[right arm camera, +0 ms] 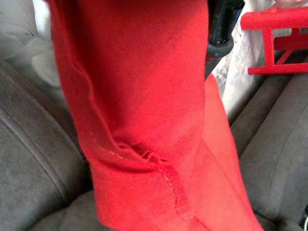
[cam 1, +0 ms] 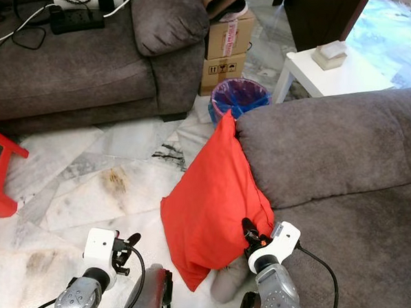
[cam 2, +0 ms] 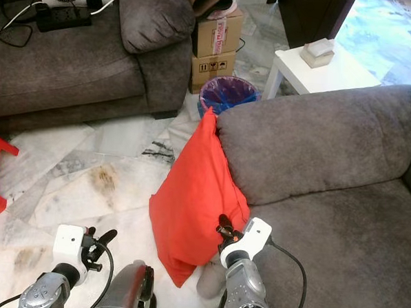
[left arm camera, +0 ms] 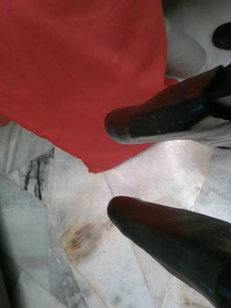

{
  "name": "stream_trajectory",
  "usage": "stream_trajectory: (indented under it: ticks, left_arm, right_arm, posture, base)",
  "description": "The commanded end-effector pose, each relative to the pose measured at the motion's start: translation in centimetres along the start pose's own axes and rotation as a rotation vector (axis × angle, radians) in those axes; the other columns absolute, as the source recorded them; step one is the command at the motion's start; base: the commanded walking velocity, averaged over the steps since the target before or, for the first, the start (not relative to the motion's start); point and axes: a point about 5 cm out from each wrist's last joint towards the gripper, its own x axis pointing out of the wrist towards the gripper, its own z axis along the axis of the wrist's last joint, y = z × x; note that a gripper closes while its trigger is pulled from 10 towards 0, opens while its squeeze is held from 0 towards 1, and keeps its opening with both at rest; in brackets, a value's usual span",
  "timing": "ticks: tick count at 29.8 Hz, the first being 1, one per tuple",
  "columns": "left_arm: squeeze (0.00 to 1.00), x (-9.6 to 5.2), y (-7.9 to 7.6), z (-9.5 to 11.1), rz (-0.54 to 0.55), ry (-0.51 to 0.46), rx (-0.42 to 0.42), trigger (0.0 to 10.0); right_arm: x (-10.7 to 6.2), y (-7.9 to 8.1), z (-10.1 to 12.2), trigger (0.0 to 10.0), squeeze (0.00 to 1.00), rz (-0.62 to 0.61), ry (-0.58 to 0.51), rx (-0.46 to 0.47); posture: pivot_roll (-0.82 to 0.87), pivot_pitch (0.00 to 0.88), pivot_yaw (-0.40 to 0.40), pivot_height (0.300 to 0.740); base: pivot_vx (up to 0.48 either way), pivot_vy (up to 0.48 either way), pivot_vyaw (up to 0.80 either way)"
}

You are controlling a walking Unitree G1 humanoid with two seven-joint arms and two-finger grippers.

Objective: Move the pillow to the sofa from floor

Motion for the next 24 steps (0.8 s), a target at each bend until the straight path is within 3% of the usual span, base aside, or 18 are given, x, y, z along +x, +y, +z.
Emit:
stream_trajectory:
  ticks: [1,10,24]
  left_arm:
    - [0.0,-0.5,0.5,-1.2,0.022,0.038,-0.014,10.0]
    - [0.0,0.3,0.7,-1.2,0.036,0.044,-0.028,10.0]
    - [0.0,1.3,1.3,-1.3,0.057,0.063,-0.039,10.0]
  right_arm:
    - [-0.5,-0.1,-1.1,10.0,0.0,0.004,0.032,-0.004]
    - [-1.0,-0.7,-1.6,10.0,0.0,0.0,0.04,-0.004]
    - [-1.4,-2.2,-0.8,10.0,0.0,-0.057,0.01,-0.002]
  posture:
    - [0.28,0.211,-0.007,0.69]
    - [0.26,0.176,-0.008,0.74]
    - [0.23,0.095,-0.001,0.74]
  base:
    - [0.0,0.0,0.0]
    - [0.0,0.0,0.0]
    - [0.0,0.0,0.0]
